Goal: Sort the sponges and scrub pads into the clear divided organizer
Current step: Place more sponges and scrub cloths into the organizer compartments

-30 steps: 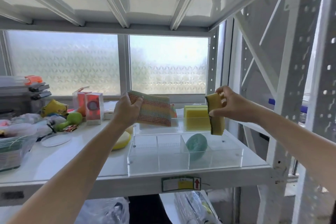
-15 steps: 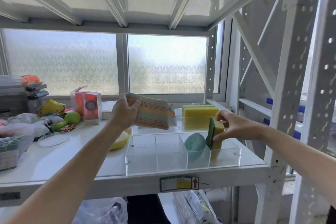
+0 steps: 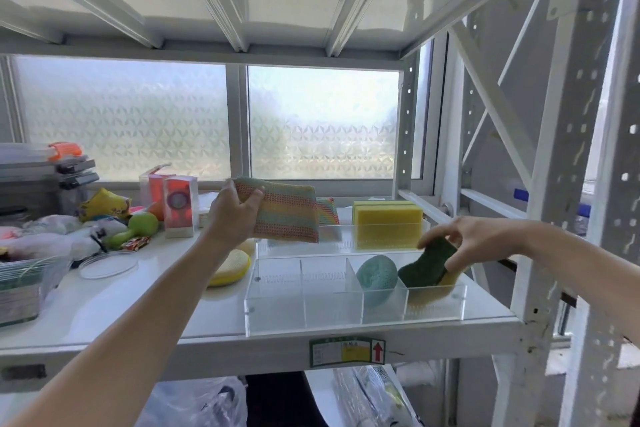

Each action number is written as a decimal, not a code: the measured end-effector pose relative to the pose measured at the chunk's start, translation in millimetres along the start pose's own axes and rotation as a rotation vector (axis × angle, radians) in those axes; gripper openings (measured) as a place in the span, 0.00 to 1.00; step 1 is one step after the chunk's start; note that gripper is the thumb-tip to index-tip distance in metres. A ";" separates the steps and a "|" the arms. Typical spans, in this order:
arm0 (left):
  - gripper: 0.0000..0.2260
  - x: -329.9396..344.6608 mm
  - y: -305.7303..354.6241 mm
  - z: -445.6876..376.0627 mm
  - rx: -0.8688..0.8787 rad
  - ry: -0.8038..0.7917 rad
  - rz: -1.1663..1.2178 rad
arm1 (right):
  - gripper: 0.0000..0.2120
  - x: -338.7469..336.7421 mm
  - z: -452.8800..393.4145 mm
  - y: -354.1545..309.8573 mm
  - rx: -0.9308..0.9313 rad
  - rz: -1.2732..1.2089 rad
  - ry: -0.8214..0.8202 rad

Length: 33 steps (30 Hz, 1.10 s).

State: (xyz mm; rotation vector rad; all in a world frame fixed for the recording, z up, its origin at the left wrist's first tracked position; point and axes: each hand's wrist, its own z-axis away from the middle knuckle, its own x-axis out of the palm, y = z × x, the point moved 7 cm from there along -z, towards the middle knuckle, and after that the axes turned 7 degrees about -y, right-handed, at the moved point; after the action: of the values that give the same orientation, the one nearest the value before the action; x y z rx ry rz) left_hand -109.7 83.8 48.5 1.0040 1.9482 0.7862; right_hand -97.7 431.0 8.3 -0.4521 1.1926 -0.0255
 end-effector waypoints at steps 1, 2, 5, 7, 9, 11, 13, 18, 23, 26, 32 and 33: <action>0.16 0.4 -0.3 -0.2 0.001 -0.003 -0.002 | 0.24 1.7 -0.4 -0.8 0.002 0.014 -0.003; 0.16 1.0 -0.3 -0.4 0.001 -0.005 -0.004 | 0.24 3.2 -1.2 -1.7 0.007 0.027 -0.002; 0.16 3.4 0.8 -0.7 0.005 -0.008 0.000 | 0.23 7.8 -3.9 -4.3 0.022 0.067 -0.017; 0.16 4.7 0.9 -1.2 0.007 -0.004 0.004 | 0.22 9.4 -4.9 -4.7 0.043 0.109 -0.024; 0.16 4.9 -1.1 -1.2 0.002 -0.001 0.006 | 0.21 10.1 -5.7 -6.3 0.067 0.147 -0.030; 0.16 3.9 -4.9 -1.2 -0.012 0.004 0.006 | 0.22 9.6 -5.6 -10.5 0.086 0.180 -0.037; 0.16 3.1 -7.4 -1.8 -0.015 0.006 0.013 | 0.24 5.9 -3.3 -17.3 0.105 0.207 -0.033; 0.15 -0.3 -6.5 -5.2 0.004 -0.001 0.048 | 0.26 -13.8 6.8 -50.1 0.058 0.261 0.080; 0.12 -2.2 -0.1 -9.3 0.039 0.011 0.069 | 0.25 -21.6 4.4 -76.6 0.013 0.318 0.137; 0.13 0.9 -1.2 -17.0 0.012 -0.032 0.145 | 0.25 -22.8 2.0 -83.8 0.000 0.349 0.162; 0.22 20.0 -2.3 -37.5 -0.021 -0.164 0.222 | 0.26 -20.9 -2.4 -85.1 -0.021 0.352 0.194; 0.23 25.2 -0.9 -39.8 0.003 -0.192 0.215 | 0.27 -20.5 -2.3 -84.4 -0.023 0.352 0.195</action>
State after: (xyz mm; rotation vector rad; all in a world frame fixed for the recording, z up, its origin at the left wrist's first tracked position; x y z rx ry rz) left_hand -153.5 98.4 58.3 1.2577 1.6978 0.7734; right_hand -89.4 358.6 55.6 -0.2589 1.4520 0.2520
